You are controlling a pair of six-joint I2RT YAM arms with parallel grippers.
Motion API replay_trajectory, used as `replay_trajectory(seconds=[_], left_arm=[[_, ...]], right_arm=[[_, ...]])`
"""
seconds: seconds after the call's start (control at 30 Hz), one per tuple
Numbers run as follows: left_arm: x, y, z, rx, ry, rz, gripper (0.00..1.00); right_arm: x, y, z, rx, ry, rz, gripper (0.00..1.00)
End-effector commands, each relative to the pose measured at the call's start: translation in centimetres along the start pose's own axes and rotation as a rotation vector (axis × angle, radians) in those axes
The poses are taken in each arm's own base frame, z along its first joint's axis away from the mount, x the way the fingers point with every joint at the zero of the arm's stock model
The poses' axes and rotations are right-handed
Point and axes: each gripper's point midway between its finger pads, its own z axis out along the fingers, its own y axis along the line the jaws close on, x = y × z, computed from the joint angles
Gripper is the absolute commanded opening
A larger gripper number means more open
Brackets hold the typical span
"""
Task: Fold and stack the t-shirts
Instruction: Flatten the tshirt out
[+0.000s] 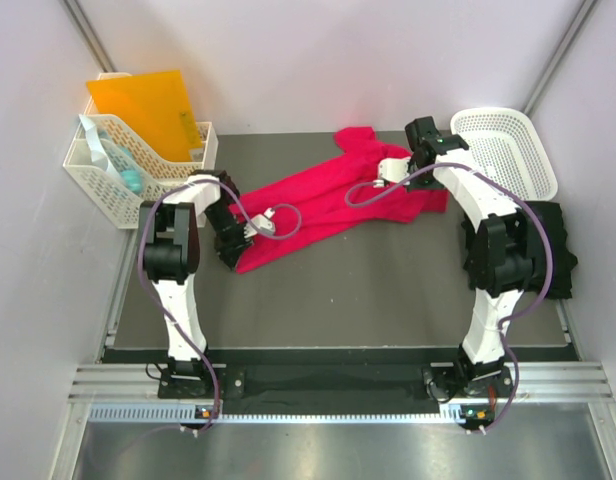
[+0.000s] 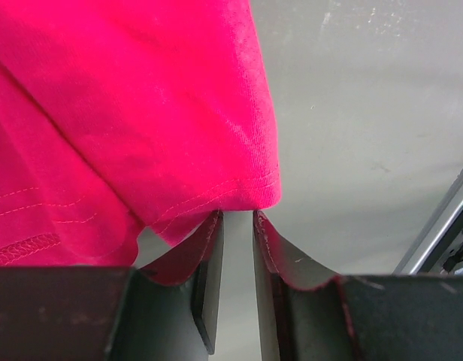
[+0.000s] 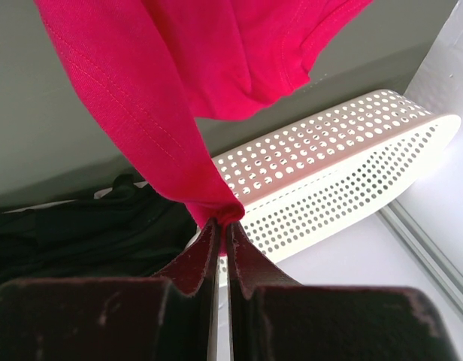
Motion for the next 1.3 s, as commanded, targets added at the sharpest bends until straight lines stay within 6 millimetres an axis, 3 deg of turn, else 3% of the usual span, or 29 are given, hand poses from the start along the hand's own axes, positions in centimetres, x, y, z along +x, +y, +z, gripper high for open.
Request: replay_trajectory(seconds=[0.0, 0.2, 0.6, 0.83, 1.1, 1.27], left_arm=[[-0.6, 1.1, -0.7, -0.013, -0.021, 0.006, 0.27], [-2.5, 1.4, -4.0, -0.013, -0.121, -0.001, 0.28], [-1.8, -0.9, -3.0, 0.091, -0.129, -0.053, 0.32], [-1.8, -1.9, -4.6, 0.049, -0.15, -0.105, 0.33], [-1.1, -3.1, -4.3, 0.073, -0.144, -0.161, 0.33], [-1.3, -3.3, -2.8, 0.138, -0.168, -0.187, 0.34]], right_arm=[[-0.7, -1.4, -1.2, 0.042, -0.009, -0.005, 0.0], [-0.8, -1.5, -1.2, 0.045, -0.013, -0.006, 0.0], [-0.9, -1.7, -1.1, 0.048, -0.01, -0.016, 0.02], [-0.9, -1.6, -1.0, 0.045, -0.009, -0.012, 0.04], [-1.2, -2.0, -1.0, 0.054, -0.015, -0.015, 0.05], [-1.5, -1.9, -0.8, 0.049, -0.013, -0.022, 0.05]])
